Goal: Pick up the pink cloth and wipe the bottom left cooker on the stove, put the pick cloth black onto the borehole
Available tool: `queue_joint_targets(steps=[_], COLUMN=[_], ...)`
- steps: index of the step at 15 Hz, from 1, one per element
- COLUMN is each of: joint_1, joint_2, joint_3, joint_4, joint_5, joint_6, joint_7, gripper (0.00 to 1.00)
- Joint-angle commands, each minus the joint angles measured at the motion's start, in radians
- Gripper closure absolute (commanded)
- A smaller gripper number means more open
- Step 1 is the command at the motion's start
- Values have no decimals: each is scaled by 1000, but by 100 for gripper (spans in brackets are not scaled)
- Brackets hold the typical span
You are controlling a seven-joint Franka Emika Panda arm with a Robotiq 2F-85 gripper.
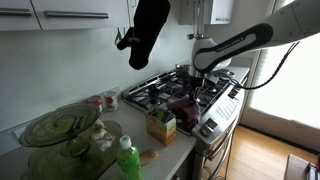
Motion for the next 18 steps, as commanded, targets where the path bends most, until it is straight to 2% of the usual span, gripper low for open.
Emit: queue_joint_targets(steps=[1,5,8,14,16,18], joint_1=[-23,-23,-18,-10,-1,5], joint_2=[-1,15,32,76,74,60], joint_3=[29,44,45,28,-1,-30], joint_4=[8,-1,-9,-38,-54,-61], joint_5=[145,312,337,190,80,-25], joint_6=[-70,43,187,528,545,487], joint_7=[-89,-121,-110,-62,2,73], gripper=[96,96,96,96,96,96])
